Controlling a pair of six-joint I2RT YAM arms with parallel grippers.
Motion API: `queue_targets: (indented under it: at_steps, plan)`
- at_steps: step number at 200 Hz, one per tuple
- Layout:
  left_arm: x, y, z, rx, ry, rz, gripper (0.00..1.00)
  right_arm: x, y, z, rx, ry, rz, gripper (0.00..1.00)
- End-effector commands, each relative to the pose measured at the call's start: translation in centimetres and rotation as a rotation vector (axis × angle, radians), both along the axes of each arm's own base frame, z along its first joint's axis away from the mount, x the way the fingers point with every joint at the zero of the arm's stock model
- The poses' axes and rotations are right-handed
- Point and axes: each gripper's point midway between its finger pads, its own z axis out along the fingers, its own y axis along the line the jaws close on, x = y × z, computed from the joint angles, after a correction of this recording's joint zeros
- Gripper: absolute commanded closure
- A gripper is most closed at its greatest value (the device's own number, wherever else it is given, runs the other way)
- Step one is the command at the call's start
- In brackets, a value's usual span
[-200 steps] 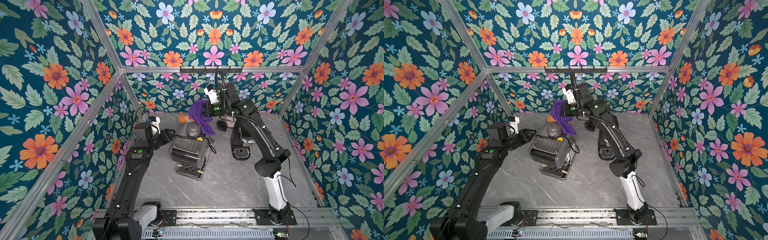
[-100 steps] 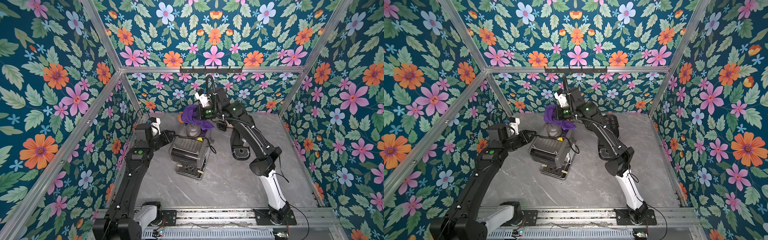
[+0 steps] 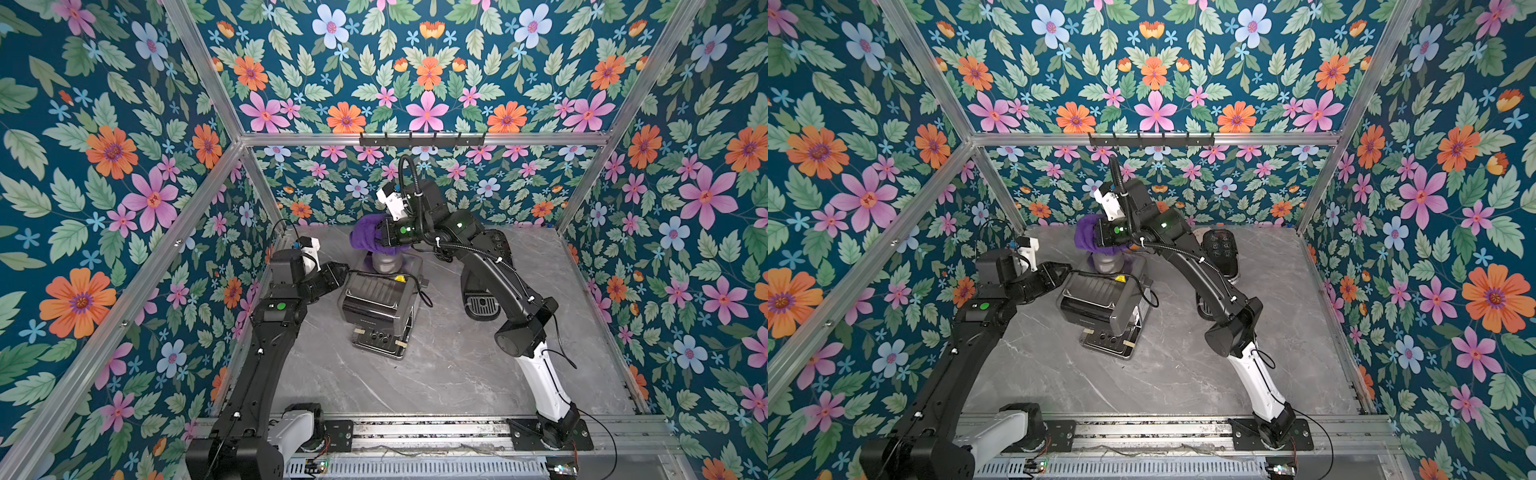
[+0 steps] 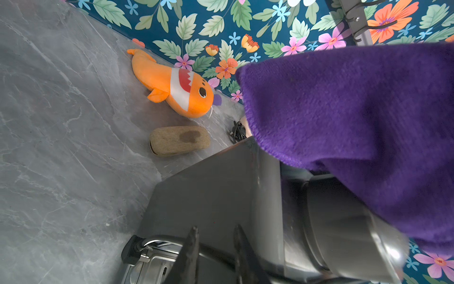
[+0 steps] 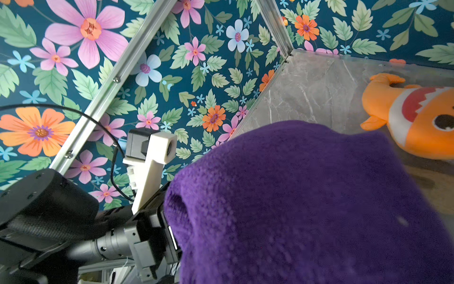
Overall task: Wipe the surface of a coffee machine
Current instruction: Wipe the dirt from the surface of the coffee machine.
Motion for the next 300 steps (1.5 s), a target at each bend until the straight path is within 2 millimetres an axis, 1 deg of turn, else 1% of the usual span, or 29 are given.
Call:
queue_targets:
  at_steps: [1, 36, 81, 126, 153, 176, 192, 215, 230, 248, 275, 298, 300]
  plan:
    - [0.2, 0.7, 0.5, 0.022, -0.026, 0.039, 0.76, -0.7, -0.5, -1.7, -0.101, -0.012, -0.023, 1.00]
    - [-0.1, 1.6, 1.3, 0.042, -0.058, 0.087, 0.78, -2.2, 0.1, -2.3, -0.152, -0.032, -0.007, 1.00]
    - [-0.5, 2.5, 2.1, 0.063, -0.081, 0.139, 0.78, -4.7, 1.3, -2.7, -0.181, -0.031, 0.037, 1.00]
    - [-0.9, 2.9, 2.8, 0.071, -0.097, 0.159, 0.78, -7.1, 1.9, -1.9, -0.181, -0.039, 0.081, 1.00]
    - [-1.1, 3.1, 2.9, 0.083, -0.100, 0.167, 0.78, -9.3, 2.2, -0.9, -0.169, -0.042, 0.127, 1.00]
    - [-1.3, 3.4, 2.9, 0.097, -0.106, 0.178, 0.78, -11.6, 2.5, -0.5, -0.168, -0.037, 0.178, 1.00]
    - [-1.4, 3.4, 2.9, 0.097, -0.106, 0.176, 0.79, -13.1, 2.8, -0.5, -0.159, -0.010, 0.226, 1.00]
    - [-1.4, 3.3, 2.7, 0.093, -0.102, 0.176, 0.79, -14.8, 2.9, -1.1, -0.165, 0.033, 0.279, 1.00]
    - [-1.4, 3.4, 2.8, 0.095, -0.104, 0.176, 0.79, -15.1, 2.4, -1.5, -0.185, 0.052, 0.281, 1.00]
    - [-1.4, 3.4, 2.7, 0.096, -0.104, 0.176, 0.79, -14.9, 1.7, -1.5, -0.206, 0.045, 0.256, 1.00]
    - [-1.2, 3.3, 2.6, 0.099, -0.100, 0.173, 0.79, -13.4, 0.1, -1.7, -0.259, 0.004, 0.164, 1.00]
    - [-1.1, 3.2, 2.5, 0.097, -0.096, 0.165, 0.79, -12.4, -1.3, -1.7, -0.280, 0.007, 0.112, 1.00]
    - [-1.0, 3.2, 2.6, 0.096, -0.097, 0.166, 0.79, -12.3, -1.4, -2.0, -0.286, 0.011, 0.109, 1.00]
